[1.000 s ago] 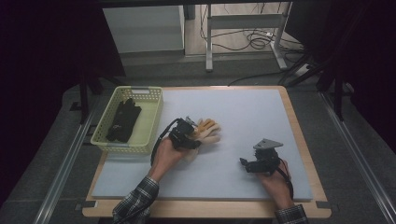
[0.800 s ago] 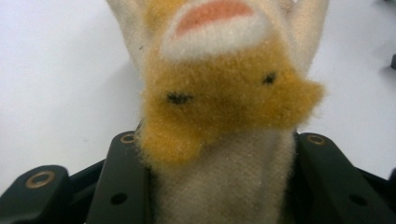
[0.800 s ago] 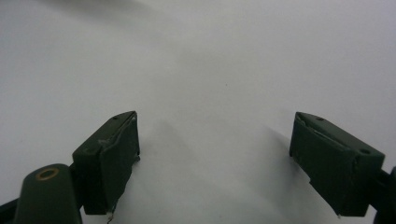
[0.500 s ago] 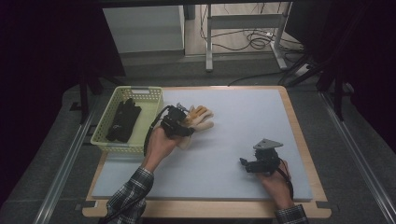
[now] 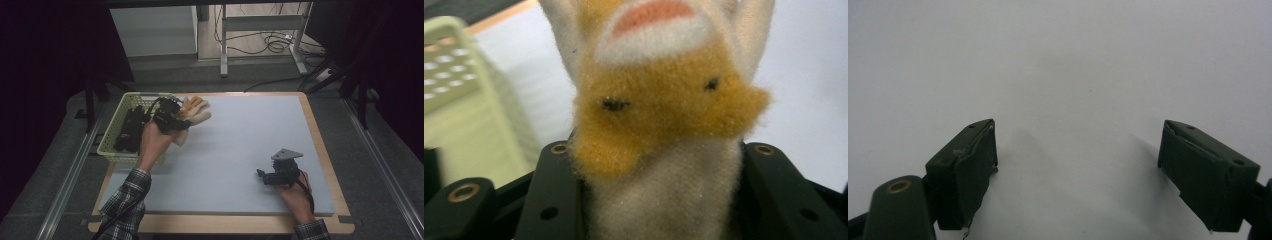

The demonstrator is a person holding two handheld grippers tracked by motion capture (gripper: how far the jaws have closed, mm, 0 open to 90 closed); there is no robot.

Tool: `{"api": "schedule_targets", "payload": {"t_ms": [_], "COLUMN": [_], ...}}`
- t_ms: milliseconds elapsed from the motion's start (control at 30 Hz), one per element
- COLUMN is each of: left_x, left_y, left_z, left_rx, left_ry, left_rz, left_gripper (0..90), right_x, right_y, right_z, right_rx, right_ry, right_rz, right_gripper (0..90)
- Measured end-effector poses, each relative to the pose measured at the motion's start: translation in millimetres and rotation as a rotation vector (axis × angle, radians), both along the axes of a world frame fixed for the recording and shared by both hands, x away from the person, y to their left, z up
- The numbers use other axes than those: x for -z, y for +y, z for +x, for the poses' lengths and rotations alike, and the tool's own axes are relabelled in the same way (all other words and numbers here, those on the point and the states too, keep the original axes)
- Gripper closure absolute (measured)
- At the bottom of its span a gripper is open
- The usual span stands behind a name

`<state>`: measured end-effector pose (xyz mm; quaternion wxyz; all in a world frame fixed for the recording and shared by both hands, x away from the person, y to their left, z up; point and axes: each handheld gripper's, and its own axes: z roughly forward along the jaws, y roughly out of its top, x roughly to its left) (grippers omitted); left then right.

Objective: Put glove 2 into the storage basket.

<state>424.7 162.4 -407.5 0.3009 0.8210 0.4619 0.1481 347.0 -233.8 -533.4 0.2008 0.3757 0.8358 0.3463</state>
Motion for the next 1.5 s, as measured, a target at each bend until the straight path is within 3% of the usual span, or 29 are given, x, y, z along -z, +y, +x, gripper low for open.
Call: {"api": "schedule_targets", "payload": {"t_ms": [233, 500, 833, 1100, 1233, 1500], "left_x": [-5.5, -3.4, 22.3, 55.5, 69.3, 88.7], "left_y": [38.6, 74.1, 110.8, 116.0, 110.1, 98.3], "left_z": [5.2, 8.5, 20.8, 35.7, 45.2, 57.5], "left_rx": [-0.088, -0.174, -0.279, -0.312, -0.310, -0.293], "left_ry": [-0.006, -0.006, 0.008, 0.066, 0.115, 0.204], "left_rz": [-0.016, -0.001, 0.014, 0.038, 0.092, 0.140], "left_gripper": [54.1, 54.0, 53.3, 52.5, 51.8, 50.4], "right_x": [0.0, 0.0, 0.0, 0.0, 0.0, 0.0], "right_y": [0.0, -0.1, -0.2, -0.1, -0.1, -0.1], "right_z": [0.0, 0.2, 0.5, 0.2, 0.3, 0.3], "right_rx": [0.000, 0.001, 0.001, 0.001, 0.001, 0.001], "right_ry": [0.001, 0.004, 0.008, 0.004, 0.006, 0.005], "right_rz": [0.000, 0.002, 0.005, 0.003, 0.006, 0.005], "right_gripper": [15.7, 15.7, 15.7, 15.7, 15.7, 15.7]}}
